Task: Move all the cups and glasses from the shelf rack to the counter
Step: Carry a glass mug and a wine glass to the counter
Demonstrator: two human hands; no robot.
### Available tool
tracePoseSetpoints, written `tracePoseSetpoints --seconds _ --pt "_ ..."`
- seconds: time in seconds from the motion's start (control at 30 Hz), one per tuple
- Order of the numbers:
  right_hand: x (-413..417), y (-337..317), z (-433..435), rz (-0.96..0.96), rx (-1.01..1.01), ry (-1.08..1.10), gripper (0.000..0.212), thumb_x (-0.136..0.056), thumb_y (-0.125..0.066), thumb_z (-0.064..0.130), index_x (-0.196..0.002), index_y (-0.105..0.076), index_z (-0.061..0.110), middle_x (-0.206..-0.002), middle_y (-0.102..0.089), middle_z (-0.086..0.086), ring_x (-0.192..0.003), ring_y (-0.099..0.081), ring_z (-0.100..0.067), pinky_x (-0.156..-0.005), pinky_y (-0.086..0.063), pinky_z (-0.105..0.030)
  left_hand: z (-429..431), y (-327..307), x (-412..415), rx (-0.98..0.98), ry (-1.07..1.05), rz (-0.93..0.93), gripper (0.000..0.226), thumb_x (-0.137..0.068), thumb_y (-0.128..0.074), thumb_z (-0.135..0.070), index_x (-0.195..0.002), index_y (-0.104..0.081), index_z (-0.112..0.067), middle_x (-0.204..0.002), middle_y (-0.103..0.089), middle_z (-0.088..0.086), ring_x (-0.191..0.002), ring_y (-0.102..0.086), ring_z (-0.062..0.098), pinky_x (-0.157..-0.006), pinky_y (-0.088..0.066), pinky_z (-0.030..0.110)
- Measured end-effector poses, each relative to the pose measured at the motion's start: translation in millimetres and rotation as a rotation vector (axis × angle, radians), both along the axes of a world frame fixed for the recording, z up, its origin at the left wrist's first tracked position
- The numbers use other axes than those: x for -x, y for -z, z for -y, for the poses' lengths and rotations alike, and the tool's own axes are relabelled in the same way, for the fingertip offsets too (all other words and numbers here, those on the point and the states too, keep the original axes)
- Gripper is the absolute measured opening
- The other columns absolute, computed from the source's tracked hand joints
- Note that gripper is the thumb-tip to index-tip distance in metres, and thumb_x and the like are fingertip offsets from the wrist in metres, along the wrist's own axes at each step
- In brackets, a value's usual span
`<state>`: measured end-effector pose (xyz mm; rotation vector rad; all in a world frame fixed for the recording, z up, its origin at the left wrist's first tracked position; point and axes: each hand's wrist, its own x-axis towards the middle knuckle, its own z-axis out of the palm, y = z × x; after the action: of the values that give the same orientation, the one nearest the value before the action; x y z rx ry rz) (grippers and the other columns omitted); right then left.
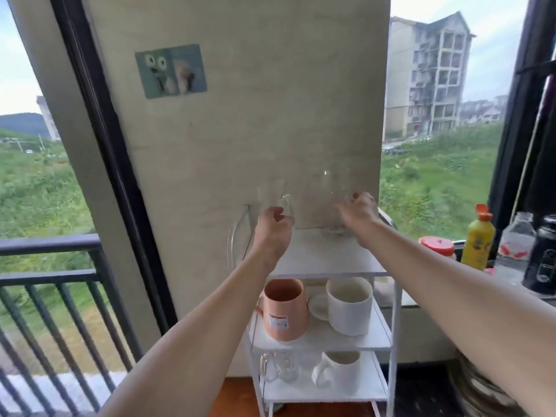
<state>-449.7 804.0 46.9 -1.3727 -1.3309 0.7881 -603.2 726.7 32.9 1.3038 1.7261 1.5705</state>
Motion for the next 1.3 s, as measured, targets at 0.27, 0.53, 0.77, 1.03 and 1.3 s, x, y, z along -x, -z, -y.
tracePoseSetpoints --seconds 0.27,0.53,0.77,1.03,1.3 --pt "22 19 -22 -0.298 0.053 -0.119 0.014 -0.077 -0.062 0.008 -0.091 -0.067 0.011 -0.074 -0.057 -0.011 -0.054 -0.051 -0.021 -0.043 -0.047 -0.026 -20 -3 16 -0.093 0.242 0.300 0.017 -0.092 -0.051 -0.018 -0.082 -0.064 -0.014 -0.077 -0.068 0.013 -0.070 -0.061 0.019 -0.070 -0.042 0.028" --pt "22 24 6 -0.344 -0.069 -0.151 0.033 -0.077 -0.073 0.034 -0.104 -0.057 0.024 -0.077 -0.064 -0.004 -0.066 -0.059 -0.016 -0.051 -0.043 -0.028 -7 -11 33 -0.100 0.232 0.476 0.030 -0.095 -0.049 -0.028 -0.080 -0.063 -0.007 -0.045 -0.051 -0.002 -0.043 -0.048 0.015 -0.053 -0.035 0.027" --pt "-5 19 63 -0.419 -0.029 -0.226 0.034 -0.077 -0.072 0.053 -0.094 -0.065 0.025 -0.075 -0.069 0.002 -0.067 -0.070 -0.014 -0.055 -0.051 -0.027 24 -7 39 -0.140 0.208 0.590 0.031 -0.093 -0.054 -0.025 -0.064 -0.051 -0.014 -0.052 -0.043 -0.002 -0.035 -0.029 0.011 -0.045 -0.021 0.028" --pt "-77 25 147 -0.463 -0.001 -0.346 0.039 -0.077 -0.075 0.047 -0.106 -0.064 0.022 -0.089 -0.072 -0.004 -0.074 -0.071 -0.015 -0.050 -0.050 -0.025 86 -3 -10 -0.089 0.337 0.651 0.030 -0.078 -0.050 -0.013 -0.049 -0.041 -0.017 -0.039 -0.027 -0.006 -0.040 -0.019 0.015 -0.048 -0.020 0.029" --pt "-222 66 272 -0.442 0.030 -0.251 0.048 -0.068 -0.079 0.050 -0.108 -0.066 0.028 -0.085 -0.075 0.002 -0.070 -0.069 -0.013 -0.051 -0.050 -0.024 172 46 -141 0.070 0.613 0.666 0.036 -0.084 -0.047 -0.014 -0.051 -0.036 -0.020 -0.043 -0.023 -0.005 -0.045 -0.015 0.015 -0.053 -0.014 0.033"
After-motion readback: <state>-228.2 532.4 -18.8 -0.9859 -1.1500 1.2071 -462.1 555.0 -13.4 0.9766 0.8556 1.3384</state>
